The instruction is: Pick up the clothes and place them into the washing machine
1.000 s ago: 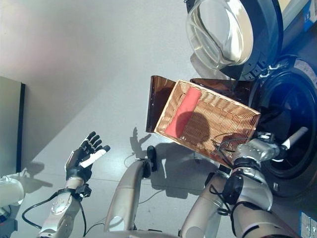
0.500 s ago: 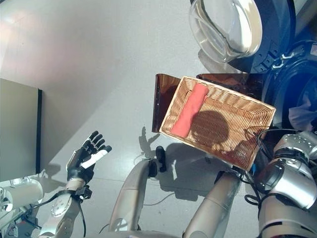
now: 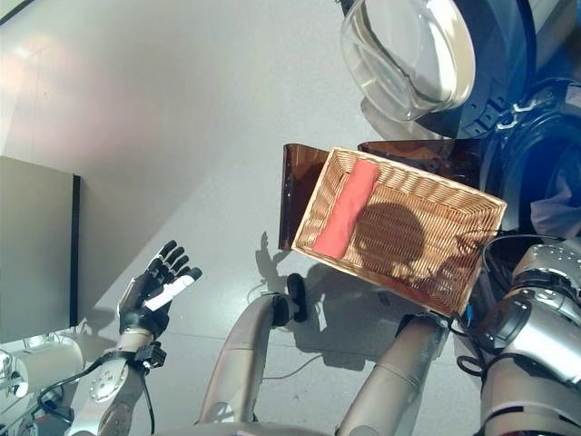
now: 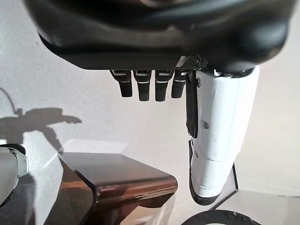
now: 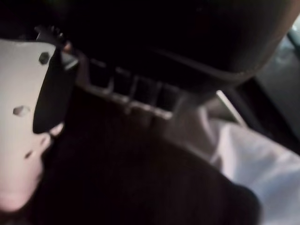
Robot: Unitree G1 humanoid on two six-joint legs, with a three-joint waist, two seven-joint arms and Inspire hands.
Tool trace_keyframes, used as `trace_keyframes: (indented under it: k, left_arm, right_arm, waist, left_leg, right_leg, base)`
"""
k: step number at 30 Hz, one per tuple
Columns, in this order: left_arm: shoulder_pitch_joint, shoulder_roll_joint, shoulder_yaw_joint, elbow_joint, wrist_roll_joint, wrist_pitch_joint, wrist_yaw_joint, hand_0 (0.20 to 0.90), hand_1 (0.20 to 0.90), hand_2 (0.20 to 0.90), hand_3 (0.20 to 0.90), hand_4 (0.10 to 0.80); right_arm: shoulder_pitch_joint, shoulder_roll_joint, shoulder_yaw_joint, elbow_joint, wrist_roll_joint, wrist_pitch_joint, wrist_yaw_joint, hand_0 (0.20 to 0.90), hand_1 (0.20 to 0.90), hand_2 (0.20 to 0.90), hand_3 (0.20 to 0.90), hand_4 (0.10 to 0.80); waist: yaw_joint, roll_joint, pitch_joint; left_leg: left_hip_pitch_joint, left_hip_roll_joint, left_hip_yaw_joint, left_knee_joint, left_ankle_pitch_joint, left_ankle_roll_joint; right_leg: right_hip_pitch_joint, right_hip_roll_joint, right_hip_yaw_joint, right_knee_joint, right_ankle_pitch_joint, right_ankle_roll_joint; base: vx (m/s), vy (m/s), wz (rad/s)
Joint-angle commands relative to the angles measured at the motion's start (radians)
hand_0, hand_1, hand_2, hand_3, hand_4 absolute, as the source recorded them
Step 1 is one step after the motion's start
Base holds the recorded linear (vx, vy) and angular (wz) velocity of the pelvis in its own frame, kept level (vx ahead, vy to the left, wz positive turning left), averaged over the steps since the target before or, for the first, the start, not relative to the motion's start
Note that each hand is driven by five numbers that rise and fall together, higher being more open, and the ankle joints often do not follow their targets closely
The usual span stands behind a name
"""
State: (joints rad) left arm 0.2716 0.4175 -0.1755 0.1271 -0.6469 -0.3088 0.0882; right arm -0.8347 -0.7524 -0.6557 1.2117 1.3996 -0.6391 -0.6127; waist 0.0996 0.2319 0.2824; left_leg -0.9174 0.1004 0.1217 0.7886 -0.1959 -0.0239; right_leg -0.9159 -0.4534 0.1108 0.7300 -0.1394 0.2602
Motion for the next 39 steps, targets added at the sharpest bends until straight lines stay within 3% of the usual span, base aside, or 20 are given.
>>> trace_keyframes:
  k: [1,8,9,13,21,28,39]
  left_arm:
    - [0.015,0.06,0.096,-0.023,-0.034,-0.073,0.018,0.9,0.9,0.9,0.9,0.8]
    - [0.02,0.065,0.096,-0.023,-0.045,-0.079,0.004,0.9,0.9,0.9,0.9,0.8]
    - [0.02,0.066,0.097,-0.023,-0.045,-0.079,0.004,0.9,0.9,0.9,0.9,0.8]
    - [0.008,0.069,0.096,-0.005,-0.052,-0.081,-0.007,0.9,0.9,0.9,0.9,0.8]
    - [-0.015,0.059,0.098,0.037,-0.045,-0.07,-0.021,0.9,0.9,0.9,0.9,0.8]
    - [-0.018,0.01,0.118,0.092,-0.008,-0.062,-0.022,0.9,0.9,0.9,0.9,0.8]
    - [-0.006,-0.034,0.147,0.144,0.043,-0.042,-0.029,0.9,0.9,0.9,0.9,0.8]
  right_arm:
    - [0.045,-0.068,0.064,-0.027,-0.097,-0.077,0.03,0.9,0.9,0.9,0.9,0.8]
    - [0.046,-0.033,0.093,-0.011,-0.123,-0.037,0.045,0.9,0.9,0.9,0.9,0.8]
    - [0.046,-0.031,0.093,-0.013,-0.123,-0.037,0.044,0.9,0.9,0.9,0.9,0.8]
    - [0.073,0.026,0.108,-0.011,-0.133,-0.008,0.079,0.9,0.9,0.9,0.9,0.8]
    - [0.151,0.155,0.163,0.027,-0.168,0.067,0.136,0.9,0.9,0.9,0.9,0.8]
    - [0.263,0.341,0.239,-0.023,-0.225,0.106,0.203,0.9,0.9,0.9,0.9,0.8]
    - [0.4,0.445,0.304,-0.05,-0.338,0.166,0.24,0.9,0.9,0.9,0.9,0.8]
  waist:
    - [-0.006,-0.02,-0.045]
    - [0.001,-0.034,-0.029]
    - [0.001,-0.036,-0.035]
    - [0.003,-0.065,-0.028]
    - [-0.006,-0.13,-0.029]
    - [-0.006,-0.202,-0.045]
    - [-0.018,-0.24,-0.05]
  left_leg:
    - [0.019,0.026,-0.05,-0.151,0.083,-0.074]
    - [0.02,0.021,-0.054,-0.188,0.12,-0.069]
    - [0.03,0.02,-0.06,-0.186,0.099,-0.074]
    - [0.063,0.015,-0.06,-0.28,0.156,-0.071]
    - [0.19,0.01,-0.079,-0.432,0.212,-0.074]
    - [0.354,0.043,-0.09,-0.558,0.255,-0.091]
    - [0.495,0.066,-0.092,-0.58,0.252,-0.098]
  right_leg:
    - [-0.014,0.029,0.005,0.007,0.033,-0.08]
    - [0.018,0.03,-0.021,-0.053,0.076,-0.078]
    - [0.028,0.031,-0.019,-0.049,0.056,-0.073]
    - [0.099,0.032,-0.062,-0.171,0.126,-0.065]
    - [0.263,0.035,-0.136,-0.362,0.206,-0.046]
    - [0.458,0.037,-0.212,-0.525,0.267,-0.027]
    - [0.618,0.04,-0.253,-0.577,0.268,-0.02]
  base:
    - [-0.009,-0.031,0.0]
    - [-0.003,-0.02,0.05]
    - [0.005,-0.014,0.04]
    - [-0.004,-0.009,0.01]
    - [0.065,-0.046,0.01]
    - [0.118,-0.063,-0.01]
    - [0.078,-0.014,0.01]
